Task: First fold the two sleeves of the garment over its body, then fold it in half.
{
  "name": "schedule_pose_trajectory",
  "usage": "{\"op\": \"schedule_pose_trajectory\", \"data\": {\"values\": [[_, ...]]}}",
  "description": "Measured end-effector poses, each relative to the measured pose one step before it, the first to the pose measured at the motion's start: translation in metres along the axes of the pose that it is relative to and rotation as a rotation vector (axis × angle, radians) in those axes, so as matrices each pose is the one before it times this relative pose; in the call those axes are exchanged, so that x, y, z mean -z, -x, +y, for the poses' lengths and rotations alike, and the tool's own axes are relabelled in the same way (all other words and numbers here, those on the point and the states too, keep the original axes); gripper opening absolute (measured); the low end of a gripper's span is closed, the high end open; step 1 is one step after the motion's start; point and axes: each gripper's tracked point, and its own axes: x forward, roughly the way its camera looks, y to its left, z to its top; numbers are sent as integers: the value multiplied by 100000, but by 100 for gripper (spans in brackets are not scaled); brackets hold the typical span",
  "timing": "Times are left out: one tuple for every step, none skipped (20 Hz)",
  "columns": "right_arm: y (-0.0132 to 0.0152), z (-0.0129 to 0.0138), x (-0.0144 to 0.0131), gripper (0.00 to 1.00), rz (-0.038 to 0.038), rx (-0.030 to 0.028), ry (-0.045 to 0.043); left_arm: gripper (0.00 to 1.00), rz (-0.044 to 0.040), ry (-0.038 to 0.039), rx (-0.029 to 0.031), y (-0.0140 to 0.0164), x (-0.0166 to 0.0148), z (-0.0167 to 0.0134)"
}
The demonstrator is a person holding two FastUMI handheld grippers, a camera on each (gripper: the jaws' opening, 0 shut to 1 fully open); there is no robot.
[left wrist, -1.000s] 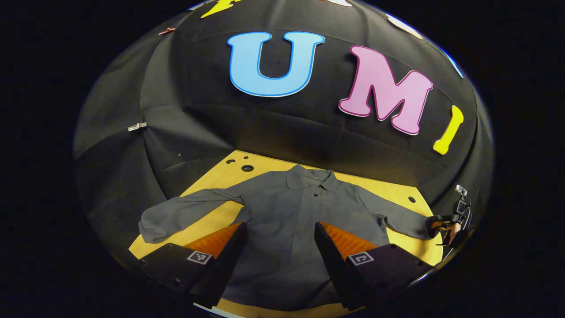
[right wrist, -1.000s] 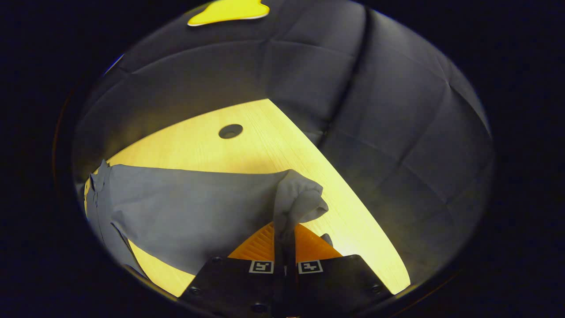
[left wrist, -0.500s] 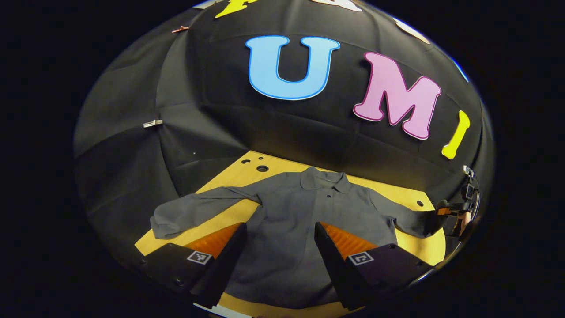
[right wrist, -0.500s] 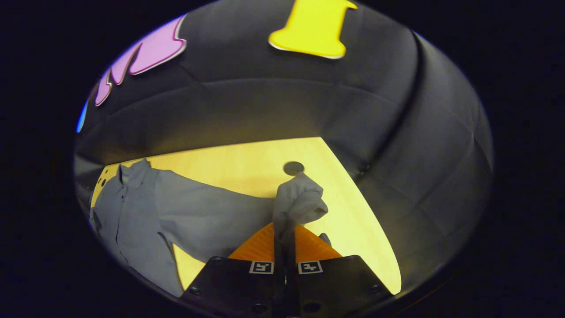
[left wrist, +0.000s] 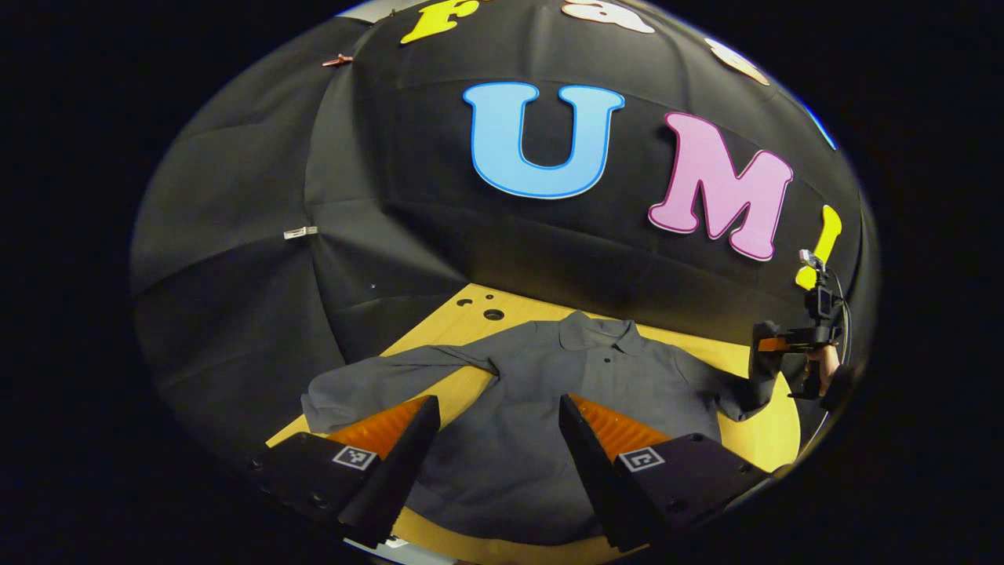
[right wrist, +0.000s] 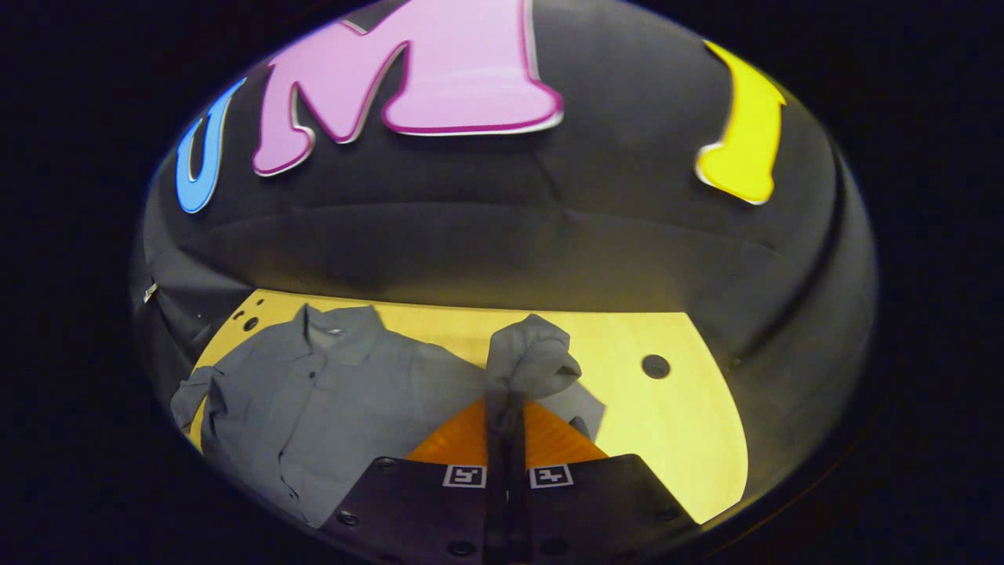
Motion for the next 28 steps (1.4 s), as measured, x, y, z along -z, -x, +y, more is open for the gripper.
{"op": "schedule_pose_trajectory", "data": {"values": [[476,1486,-939,5,-480,-2221,2066,96,-233,170,-760,253,-104,544],[454,2148,-596,5,-767,-2467,2128,96,16,118,-910,202,80,652],[-473,2490,-563,5,112,-2740,1963,96,246,113,-1001,103,275,698],[-1246,2751,-444,5,248,-2918,1446,96,248,-101,-1347,131,93,810],[-834,2273,-422,5,304,-2677,1651,96,188,-129,-1203,83,200,816],[-831,2337,-152,5,-307,-2251,2126,96,-118,-39,-1116,210,-55,774],[-1147,2330,-55,5,91,-2011,1747,96,93,81,-1253,101,157,750],[-1619,3024,388,5,761,-2465,861,96,76,275,-1297,38,69,804],[-1115,2118,283,5,1516,-2271,680,96,107,485,-1339,28,244,1046],[-990,2070,287,5,1244,-2200,983,96,234,576,-1464,141,102,1016],[-1063,1806,24,5,762,-1757,1393,96,445,699,-1377,253,200,1004],[-889,2089,-48,5,291,-2151,1187,96,480,778,-1407,-61,119,918],[-853,2017,-26,5,580,-2074,1215,96,824,974,-1526,-252,253,906],[-637,2113,-80,5,625,-2054,862,96,889,922,-1195,-120,339,804],[-733,1777,-284,5,104,-1751,641,96,764,1128,-1089,-374,506,865],[-749,1769,-156,5,413,-1652,922,96,562,1280,-1122,-205,343,875],[-774,1498,-141,5,306,-1460,606,96,597,986,-867,-79,170,627],[-692,1845,-32,5,261,-1858,466,96,682,1086,-778,-96,344,672],[-943,1464,-207,5,351,-1589,420,96,376,1050,-535,-138,210,599],[-754,1420,-129,5,380,-1142,700,96,123,961,-576,-93,281,498],[-762,1020,-154,5,294,-151,1228,96,-188,806,-849,-224,176,624],[-834,1037,203,5,541,-92,912,96,238,633,-896,-125,373,592],[-772,943,61,5,614,-643,-350,96,513,527,-1073,-94,357,685],[-919,1128,52,5,452,-793,-873,96,558,490,-1058,-178,517,714],[-677,736,101,5,669,-245,-321,96,617,475,-1227,-118,317,700],[-675,625,414,5,989,-303,622,96,513,585,-1409,-344,420,613],[-617,554,345,9,1376,-530,910,96,291,721,-1244,-290,134,517],[-393,781,637,12,1426,-908,470,96,113,946,-1111,-265,-44,540]]}}
